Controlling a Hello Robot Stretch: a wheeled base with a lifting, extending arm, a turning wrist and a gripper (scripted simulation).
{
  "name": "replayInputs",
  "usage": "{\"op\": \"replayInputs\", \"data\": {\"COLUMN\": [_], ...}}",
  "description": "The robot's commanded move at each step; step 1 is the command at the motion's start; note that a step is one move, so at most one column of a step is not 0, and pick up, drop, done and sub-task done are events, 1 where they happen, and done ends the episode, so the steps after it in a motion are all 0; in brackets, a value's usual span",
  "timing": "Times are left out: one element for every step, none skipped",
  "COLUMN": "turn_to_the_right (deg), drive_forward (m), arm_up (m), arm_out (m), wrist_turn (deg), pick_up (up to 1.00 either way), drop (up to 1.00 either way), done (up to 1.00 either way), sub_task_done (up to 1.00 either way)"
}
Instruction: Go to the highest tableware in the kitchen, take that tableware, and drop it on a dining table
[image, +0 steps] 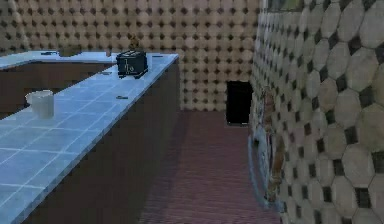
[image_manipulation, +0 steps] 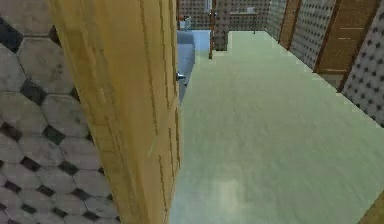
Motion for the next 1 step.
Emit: {"op": "replayInputs", "data": {"turn_to_the_right": [0.0], "drive_forward": [1.0], "arm_up": [0.0], "arm_out": [0.0], "wrist_turn": [0.0], "pick_up": [0.0], "drop": [0.0], "done": [0.0], "sub_task_done": [0.0]}}
